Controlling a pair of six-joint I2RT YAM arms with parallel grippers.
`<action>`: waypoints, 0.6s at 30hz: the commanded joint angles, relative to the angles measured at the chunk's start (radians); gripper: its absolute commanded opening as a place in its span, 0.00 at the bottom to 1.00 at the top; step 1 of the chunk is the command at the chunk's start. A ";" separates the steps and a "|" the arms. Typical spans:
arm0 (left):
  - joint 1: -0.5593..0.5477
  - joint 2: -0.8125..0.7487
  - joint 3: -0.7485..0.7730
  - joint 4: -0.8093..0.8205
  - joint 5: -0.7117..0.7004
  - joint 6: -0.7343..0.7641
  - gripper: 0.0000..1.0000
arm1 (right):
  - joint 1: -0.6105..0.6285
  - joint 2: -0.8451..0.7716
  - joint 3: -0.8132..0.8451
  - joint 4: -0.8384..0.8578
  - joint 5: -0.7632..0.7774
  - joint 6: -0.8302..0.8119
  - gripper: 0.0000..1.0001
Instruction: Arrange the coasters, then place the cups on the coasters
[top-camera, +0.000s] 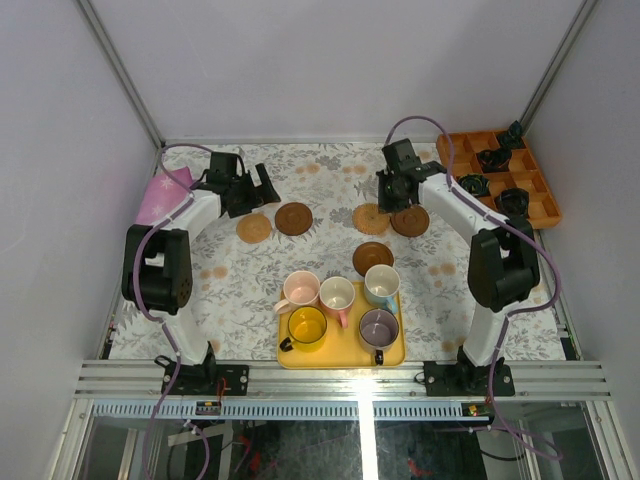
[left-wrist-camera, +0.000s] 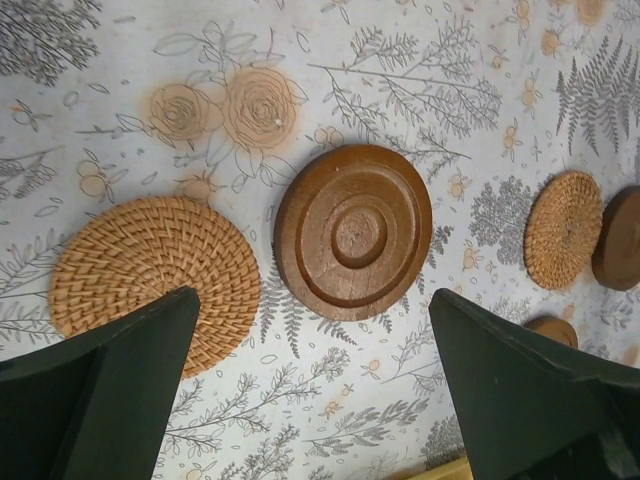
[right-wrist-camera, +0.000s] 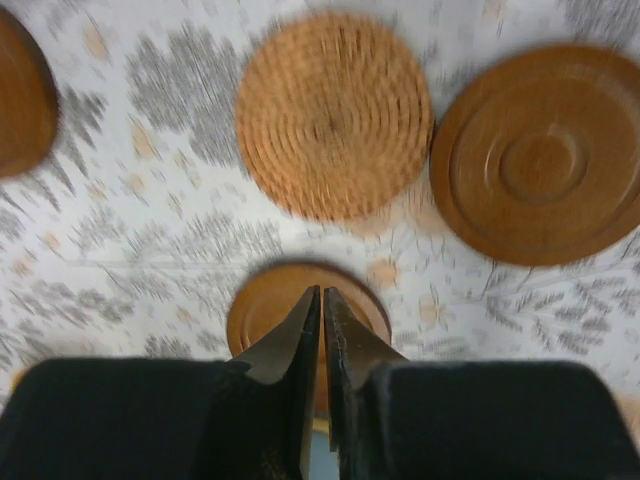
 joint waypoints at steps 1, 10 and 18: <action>0.005 -0.039 -0.044 0.063 0.080 -0.021 1.00 | 0.003 -0.061 -0.123 -0.059 -0.064 -0.037 0.08; 0.004 -0.064 -0.078 0.066 0.108 -0.021 1.00 | 0.084 -0.036 -0.174 -0.059 -0.077 -0.059 0.06; 0.005 -0.095 -0.114 0.057 0.104 -0.023 1.00 | 0.124 0.099 -0.086 -0.058 -0.093 -0.060 0.06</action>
